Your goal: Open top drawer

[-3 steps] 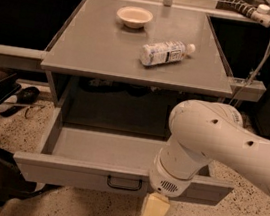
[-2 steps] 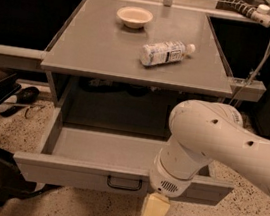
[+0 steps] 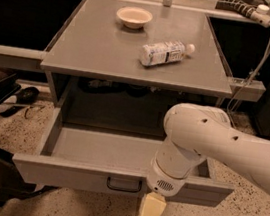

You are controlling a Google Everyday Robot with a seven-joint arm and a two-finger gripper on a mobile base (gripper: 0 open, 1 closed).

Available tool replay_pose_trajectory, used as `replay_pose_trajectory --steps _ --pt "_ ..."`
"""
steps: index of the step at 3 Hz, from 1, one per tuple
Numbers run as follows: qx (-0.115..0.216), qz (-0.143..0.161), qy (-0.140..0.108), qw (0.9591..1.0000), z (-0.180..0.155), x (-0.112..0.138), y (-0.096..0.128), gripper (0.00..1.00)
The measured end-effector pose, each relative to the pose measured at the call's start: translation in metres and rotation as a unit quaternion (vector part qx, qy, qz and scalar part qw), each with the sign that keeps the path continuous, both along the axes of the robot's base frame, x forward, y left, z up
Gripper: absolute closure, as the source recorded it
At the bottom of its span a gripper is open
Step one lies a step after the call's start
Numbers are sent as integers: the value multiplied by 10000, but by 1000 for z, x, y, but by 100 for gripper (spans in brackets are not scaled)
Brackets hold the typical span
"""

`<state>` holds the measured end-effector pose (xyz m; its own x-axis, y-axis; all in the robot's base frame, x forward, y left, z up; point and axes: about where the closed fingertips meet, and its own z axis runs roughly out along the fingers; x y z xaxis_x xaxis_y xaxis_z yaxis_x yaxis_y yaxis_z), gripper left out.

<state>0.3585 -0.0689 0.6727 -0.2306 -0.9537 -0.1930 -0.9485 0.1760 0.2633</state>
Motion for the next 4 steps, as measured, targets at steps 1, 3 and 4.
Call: replay_pose_trajectory --steps 1,3,4 --pt "3 3 109 9999 1 -6 1 0" --pt "-62 -62 445 9990 11 -37 4 0" --pt "-95 -41 686 9976 13 -60 5 0"
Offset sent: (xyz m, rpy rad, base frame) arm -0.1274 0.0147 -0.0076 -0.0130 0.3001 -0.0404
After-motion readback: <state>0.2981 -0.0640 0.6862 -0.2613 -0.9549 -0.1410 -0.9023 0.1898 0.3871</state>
